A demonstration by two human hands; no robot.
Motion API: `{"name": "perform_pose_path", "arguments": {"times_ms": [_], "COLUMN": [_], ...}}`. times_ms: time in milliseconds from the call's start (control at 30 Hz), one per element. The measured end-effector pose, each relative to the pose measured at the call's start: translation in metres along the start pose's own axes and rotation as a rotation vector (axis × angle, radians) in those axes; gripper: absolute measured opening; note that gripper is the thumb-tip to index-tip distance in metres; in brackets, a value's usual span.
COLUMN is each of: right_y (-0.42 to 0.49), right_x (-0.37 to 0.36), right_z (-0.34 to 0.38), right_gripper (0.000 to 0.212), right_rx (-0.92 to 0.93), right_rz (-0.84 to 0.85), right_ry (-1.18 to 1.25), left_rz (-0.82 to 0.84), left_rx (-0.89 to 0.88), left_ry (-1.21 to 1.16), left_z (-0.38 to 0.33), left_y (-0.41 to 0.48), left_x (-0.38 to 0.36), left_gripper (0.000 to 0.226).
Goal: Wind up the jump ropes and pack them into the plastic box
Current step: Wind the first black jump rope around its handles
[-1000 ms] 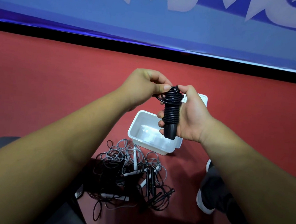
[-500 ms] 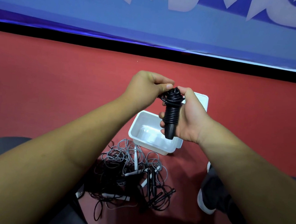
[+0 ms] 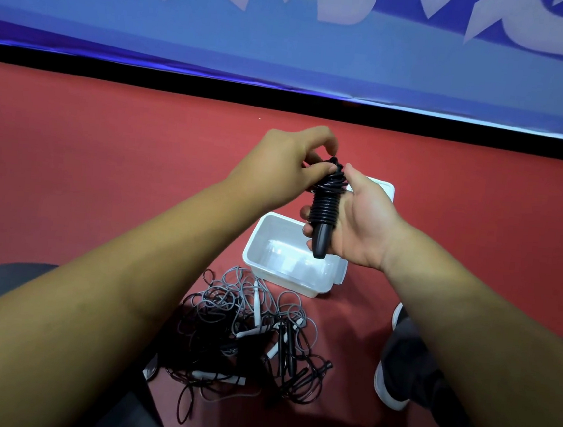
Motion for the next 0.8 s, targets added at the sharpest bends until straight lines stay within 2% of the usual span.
{"name": "perform_pose_path", "arguments": {"times_ms": [67, 267, 467, 733, 800], "right_y": [0.0, 0.001, 0.004, 0.005, 0.005], "right_x": [-0.001, 0.006, 0.007, 0.009, 0.007], "right_z": [-0.003, -0.012, -0.021, -0.028, -0.027], "right_gripper": [0.066, 0.078, 0.063, 0.056, 0.054], "right_rx": [-0.005, -0.107, -0.129, -0.209, -0.21], "right_rz": [0.004, 0.071, 0.06, 0.085, 0.085], "right_ry": [-0.007, -0.071, -0.165, -0.321, -0.354], "left_rz": [0.031, 0.22, 0.341, 0.553, 0.545], "left_rx": [-0.013, 0.069, 0.139, 0.216, 0.215], "left_ry": [0.027, 0.054, -0.057, -0.223, -0.307], "left_z": [0.002, 0.011, 0.014, 0.02, 0.025], "left_y": [0.001, 0.005, 0.002, -0.011, -0.013], "left_x": [0.0, 0.013, 0.022, 0.022, 0.019], "left_gripper": [0.008, 0.02, 0.008, 0.004, 0.004]}}
Point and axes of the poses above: each hand's wrist, its own y-axis towards the middle knuckle, its own x-axis out of the back of the hand, z = x × y, the point moved 1 cm from there along y, towards the middle knuckle, and after that the axes turned 13 degrees about z, right-handed, at the moved point
